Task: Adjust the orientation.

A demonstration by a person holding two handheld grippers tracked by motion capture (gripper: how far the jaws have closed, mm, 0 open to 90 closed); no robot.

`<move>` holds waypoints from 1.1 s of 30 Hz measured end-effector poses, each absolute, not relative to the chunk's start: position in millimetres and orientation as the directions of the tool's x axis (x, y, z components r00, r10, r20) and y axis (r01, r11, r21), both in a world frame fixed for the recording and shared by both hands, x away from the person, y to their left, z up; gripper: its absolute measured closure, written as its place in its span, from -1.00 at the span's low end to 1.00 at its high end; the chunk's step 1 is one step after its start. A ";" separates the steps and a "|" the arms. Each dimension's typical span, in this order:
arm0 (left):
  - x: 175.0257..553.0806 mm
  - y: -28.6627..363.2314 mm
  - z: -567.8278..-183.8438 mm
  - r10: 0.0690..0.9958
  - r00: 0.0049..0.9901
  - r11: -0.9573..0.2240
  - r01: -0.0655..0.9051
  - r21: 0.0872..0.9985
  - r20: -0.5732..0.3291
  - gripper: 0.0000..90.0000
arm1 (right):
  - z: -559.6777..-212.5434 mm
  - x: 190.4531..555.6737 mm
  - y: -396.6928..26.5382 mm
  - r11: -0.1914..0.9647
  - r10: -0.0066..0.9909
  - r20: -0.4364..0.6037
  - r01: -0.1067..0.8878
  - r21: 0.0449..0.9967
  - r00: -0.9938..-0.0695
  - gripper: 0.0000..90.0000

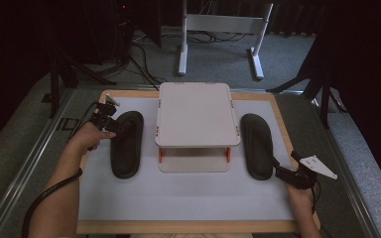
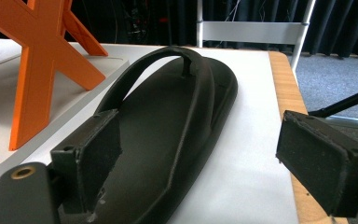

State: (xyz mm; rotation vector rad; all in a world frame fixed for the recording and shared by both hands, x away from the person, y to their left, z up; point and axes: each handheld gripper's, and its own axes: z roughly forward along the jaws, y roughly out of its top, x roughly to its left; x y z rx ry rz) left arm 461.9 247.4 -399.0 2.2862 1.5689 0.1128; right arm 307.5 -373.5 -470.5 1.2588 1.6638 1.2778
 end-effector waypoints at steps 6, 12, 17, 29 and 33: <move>467.6 244.4 -404.0 0.917 0.364 -0.300 0.898 0.322 -0.161 -0.01 | -470.6 307.7 -373.2 0.053 0.953 0.037 0.286 0.957 -0.301 -0.71; 470.0 238.6 -408.6 0.927 0.350 -0.299 0.906 0.299 -0.133 0.17 | -470.7 307.7 -372.7 0.056 0.953 0.034 0.286 0.957 -0.302 -0.71; 469.3 241.1 -413.8 0.937 0.320 -0.268 0.916 0.298 -0.143 0.32 | -470.8 307.8 -372.8 0.057 0.953 0.033 0.286 0.957 -0.302 -0.71; 464.1 245.1 -404.9 0.940 0.299 -0.238 0.919 0.314 -0.161 0.57 | -470.9 308.0 -372.3 0.062 0.953 0.028 0.285 0.956 -0.302 -0.71; 460.0 248.9 -391.8 0.932 0.305 -0.229 0.915 0.332 -0.198 0.59 | -470.9 308.0 -372.1 0.065 0.953 0.025 0.285 0.956 -0.302 -0.71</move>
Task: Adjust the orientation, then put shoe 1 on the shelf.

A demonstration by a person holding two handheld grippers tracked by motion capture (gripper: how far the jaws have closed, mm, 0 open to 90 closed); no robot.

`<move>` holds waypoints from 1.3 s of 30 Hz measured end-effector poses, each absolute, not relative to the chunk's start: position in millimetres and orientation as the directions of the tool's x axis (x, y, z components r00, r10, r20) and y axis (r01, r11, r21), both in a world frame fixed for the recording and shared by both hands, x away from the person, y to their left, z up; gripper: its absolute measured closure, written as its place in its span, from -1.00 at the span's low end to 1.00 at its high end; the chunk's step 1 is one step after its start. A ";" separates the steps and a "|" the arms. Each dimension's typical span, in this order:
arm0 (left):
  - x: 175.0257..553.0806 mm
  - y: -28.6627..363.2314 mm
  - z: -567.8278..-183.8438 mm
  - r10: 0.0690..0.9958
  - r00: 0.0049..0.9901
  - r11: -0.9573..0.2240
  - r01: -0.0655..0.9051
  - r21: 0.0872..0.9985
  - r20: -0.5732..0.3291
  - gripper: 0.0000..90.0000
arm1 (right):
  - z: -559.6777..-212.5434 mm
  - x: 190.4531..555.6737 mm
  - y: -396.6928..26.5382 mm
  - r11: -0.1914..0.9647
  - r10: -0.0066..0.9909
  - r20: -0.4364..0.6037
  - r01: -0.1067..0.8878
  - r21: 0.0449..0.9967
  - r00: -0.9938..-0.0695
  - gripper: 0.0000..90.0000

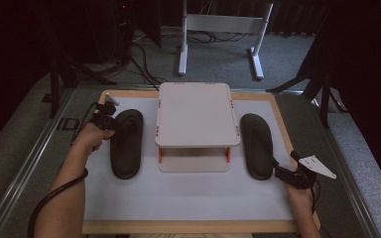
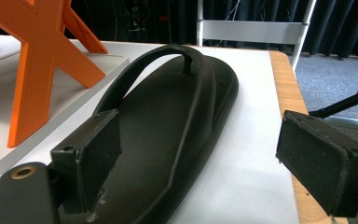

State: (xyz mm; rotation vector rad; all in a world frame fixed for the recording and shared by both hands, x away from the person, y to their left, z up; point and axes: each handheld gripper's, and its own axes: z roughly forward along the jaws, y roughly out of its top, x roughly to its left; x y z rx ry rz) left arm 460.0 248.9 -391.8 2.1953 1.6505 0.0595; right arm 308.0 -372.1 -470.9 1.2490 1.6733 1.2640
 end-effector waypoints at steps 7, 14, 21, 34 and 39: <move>452.8 255.3 -362.8 0.930 0.304 -0.210 0.902 0.378 -0.206 0.59 | -471.1 308.2 -371.7 0.068 0.953 0.022 0.287 0.955 -0.302 -0.71; 448.2 257.2 -339.4 0.929 0.301 -0.195 0.893 0.406 -0.215 0.60 | -471.0 308.1 -371.9 0.068 0.953 0.022 0.284 0.956 -0.302 -0.71; 445.8 248.7 -303.9 0.936 0.299 -0.187 0.871 0.455 -0.187 0.60 | -471.3 308.4 -371.4 0.072 0.953 0.019 0.287 0.955 -0.302 -0.71; 446.4 215.2 -240.7 0.908 0.360 -0.200 0.823 0.531 -0.215 0.60 | -471.5 308.7 -370.7 0.079 0.951 0.014 0.286 0.955 -0.308 -0.71; 449.1 189.1 -229.1 0.899 0.382 -0.219 0.815 0.537 -0.213 0.60 | -471.3 308.6 -371.3 0.079 0.952 0.014 0.286 0.955 -0.307 -0.71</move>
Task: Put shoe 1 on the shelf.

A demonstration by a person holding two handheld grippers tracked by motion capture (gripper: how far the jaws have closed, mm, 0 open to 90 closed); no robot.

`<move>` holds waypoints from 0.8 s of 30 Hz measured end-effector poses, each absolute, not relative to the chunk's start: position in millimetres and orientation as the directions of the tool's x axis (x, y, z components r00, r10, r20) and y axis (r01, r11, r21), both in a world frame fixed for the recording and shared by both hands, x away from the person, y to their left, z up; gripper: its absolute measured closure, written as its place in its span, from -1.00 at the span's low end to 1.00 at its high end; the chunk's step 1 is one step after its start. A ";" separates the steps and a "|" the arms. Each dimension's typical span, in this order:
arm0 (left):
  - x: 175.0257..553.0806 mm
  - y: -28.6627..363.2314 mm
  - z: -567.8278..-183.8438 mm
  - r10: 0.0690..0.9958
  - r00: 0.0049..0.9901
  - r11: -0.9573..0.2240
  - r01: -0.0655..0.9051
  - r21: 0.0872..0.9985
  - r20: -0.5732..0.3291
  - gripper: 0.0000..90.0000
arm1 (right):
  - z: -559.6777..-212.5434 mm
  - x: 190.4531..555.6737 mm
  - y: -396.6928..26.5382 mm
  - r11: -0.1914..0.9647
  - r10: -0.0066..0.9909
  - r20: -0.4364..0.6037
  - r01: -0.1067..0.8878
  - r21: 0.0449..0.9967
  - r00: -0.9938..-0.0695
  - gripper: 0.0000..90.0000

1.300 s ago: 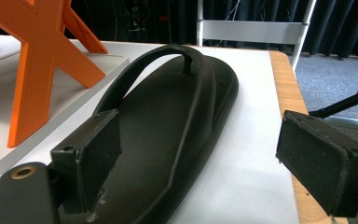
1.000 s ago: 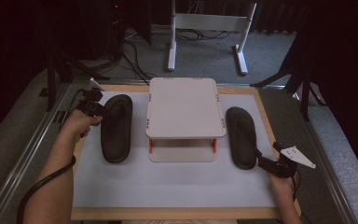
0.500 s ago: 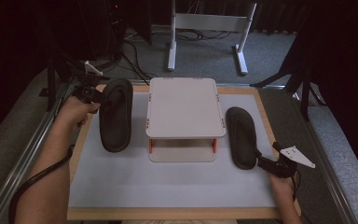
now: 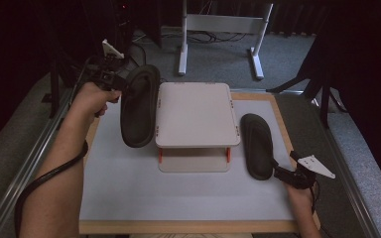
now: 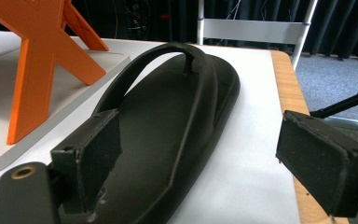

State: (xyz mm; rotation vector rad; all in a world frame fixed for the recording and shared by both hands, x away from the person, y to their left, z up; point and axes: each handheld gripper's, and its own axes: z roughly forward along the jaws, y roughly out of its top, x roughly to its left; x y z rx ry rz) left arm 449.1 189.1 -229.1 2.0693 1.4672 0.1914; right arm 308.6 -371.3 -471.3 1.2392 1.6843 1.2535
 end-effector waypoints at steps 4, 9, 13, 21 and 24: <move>451.5 167.6 -223.6 0.882 0.408 -0.227 0.807 0.546 -0.236 0.61 | -471.5 308.7 -371.6 0.078 0.951 0.015 0.287 0.955 -0.309 -0.73; 457.8 138.8 -219.2 0.877 0.428 -0.262 0.807 0.529 -0.218 0.61 | -471.4 308.6 -371.6 0.076 0.952 0.017 0.287 0.955 -0.307 -0.73; 461.9 123.5 -219.4 0.876 0.425 -0.255 0.810 0.528 -0.230 0.61 | -471.1 308.2 -372.6 0.066 0.954 0.023 0.283 0.957 -0.299 -0.73; 471.3 94.5 -233.8 0.885 0.403 -0.254 0.838 0.483 -0.232 0.60 | -471.0 307.9 -372.8 0.067 0.956 0.017 0.275 0.959 -0.292 -0.74; 473.3 90.9 -238.2 0.891 0.385 -0.240 0.849 0.471 -0.239 0.60 | -471.1 308.0 -372.8 0.066 0.957 0.018 0.275 0.959 -0.291 -0.74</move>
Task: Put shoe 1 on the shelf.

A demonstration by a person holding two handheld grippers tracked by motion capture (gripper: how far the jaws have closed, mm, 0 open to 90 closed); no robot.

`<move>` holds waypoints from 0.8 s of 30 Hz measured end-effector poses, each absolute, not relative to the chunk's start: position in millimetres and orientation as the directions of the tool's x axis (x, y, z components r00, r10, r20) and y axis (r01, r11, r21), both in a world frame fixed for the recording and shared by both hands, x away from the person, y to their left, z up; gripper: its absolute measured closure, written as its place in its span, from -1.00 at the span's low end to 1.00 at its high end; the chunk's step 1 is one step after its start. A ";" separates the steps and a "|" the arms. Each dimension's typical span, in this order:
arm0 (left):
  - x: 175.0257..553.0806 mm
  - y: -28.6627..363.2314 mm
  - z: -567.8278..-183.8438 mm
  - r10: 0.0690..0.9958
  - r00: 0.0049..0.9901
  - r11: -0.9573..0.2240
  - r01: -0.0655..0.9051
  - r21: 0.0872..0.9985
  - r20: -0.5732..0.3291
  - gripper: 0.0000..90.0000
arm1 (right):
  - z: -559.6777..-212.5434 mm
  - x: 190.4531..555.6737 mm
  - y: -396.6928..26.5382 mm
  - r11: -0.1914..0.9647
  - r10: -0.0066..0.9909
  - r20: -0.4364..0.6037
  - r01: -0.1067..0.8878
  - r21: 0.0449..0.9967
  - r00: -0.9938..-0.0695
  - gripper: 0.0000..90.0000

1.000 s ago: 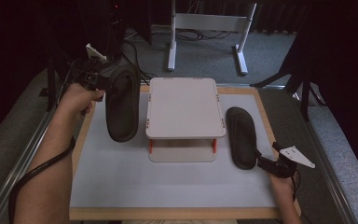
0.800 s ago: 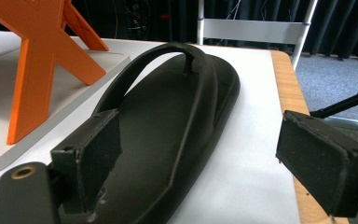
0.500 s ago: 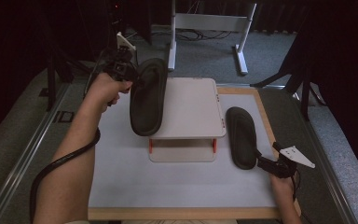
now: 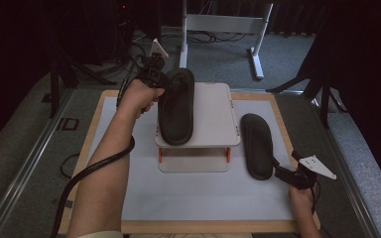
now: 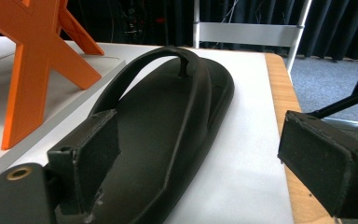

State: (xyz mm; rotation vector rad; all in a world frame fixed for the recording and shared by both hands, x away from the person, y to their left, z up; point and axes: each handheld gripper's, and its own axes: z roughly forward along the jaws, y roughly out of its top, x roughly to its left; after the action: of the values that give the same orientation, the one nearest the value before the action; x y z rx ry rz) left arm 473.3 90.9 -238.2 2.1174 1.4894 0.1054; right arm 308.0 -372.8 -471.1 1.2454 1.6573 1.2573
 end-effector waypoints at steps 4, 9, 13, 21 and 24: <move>476.5 86.6 -244.2 0.903 0.359 -0.221 0.859 0.461 -0.235 0.60 | -471.2 308.1 -372.6 0.069 0.957 0.015 0.276 0.959 -0.289 -0.74; 480.4 82.6 -248.8 0.914 0.330 -0.200 0.871 0.448 -0.234 0.60 | -471.4 308.4 -372.4 0.072 0.958 0.012 0.279 0.958 -0.287 -0.74; 480.0 76.9 -248.6 0.915 0.345 -0.229 0.872 0.433 -0.211 0.59 | -471.4 308.4 -372.5 0.071 0.958 0.013 0.280 0.957 -0.288 -0.74; 479.2 75.0 -247.5 0.902 0.381 -0.254 0.848 0.466 -0.202 0.28 | -471.3 308.2 -372.8 0.068 0.958 0.016 0.279 0.958 -0.288 -0.74; 476.5 76.8 -242.9 0.888 0.407 -0.265 0.834 0.484 -0.215 0.11 | -471.2 308.2 -372.8 0.067 0.957 0.017 0.279 0.958 -0.289 -0.74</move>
State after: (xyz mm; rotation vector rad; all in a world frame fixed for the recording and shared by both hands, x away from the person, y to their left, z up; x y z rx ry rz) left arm 476.5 76.8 -242.9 2.1381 1.4602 0.1331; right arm 308.2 -372.8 -471.2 1.2485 1.6596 1.2527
